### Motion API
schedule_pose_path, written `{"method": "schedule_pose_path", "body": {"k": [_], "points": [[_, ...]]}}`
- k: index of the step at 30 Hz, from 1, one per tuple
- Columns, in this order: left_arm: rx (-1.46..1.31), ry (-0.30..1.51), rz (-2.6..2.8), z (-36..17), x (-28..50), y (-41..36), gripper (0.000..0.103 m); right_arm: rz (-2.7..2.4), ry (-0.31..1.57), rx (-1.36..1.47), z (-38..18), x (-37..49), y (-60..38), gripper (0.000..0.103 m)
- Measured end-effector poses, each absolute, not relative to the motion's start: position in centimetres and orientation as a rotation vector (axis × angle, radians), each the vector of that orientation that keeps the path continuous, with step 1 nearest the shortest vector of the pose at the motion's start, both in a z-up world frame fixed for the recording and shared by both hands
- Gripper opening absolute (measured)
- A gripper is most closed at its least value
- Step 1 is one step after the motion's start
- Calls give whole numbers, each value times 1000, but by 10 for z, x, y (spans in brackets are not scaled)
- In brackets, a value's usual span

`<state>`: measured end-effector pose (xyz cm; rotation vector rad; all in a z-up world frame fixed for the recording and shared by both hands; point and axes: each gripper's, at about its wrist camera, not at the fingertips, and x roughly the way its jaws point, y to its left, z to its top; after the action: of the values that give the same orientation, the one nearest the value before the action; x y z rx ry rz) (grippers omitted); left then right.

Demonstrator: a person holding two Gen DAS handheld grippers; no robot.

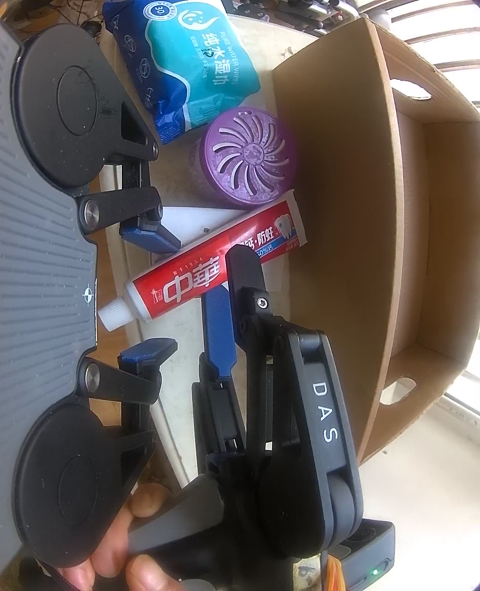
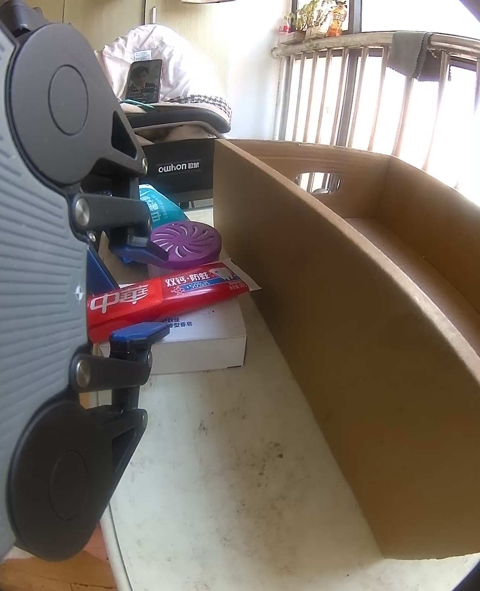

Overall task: Organize objects
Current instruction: 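Lift the toothpaste tube upright with the right gripper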

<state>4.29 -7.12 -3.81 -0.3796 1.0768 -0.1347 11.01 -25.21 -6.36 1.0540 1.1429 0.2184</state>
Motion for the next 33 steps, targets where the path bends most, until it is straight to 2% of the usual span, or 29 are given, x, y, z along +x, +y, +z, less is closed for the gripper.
{"method": "schedule_pose_path", "body": {"k": [18, 33], "points": [[-452, 1098, -155, -44, 35, -81, 50, 215, 1164, 1038, -61, 98, -256, 38], [-517, 1112, -95, -54, 36, -76, 47, 280, 1115, 888, -41, 116, -241, 38]]}}
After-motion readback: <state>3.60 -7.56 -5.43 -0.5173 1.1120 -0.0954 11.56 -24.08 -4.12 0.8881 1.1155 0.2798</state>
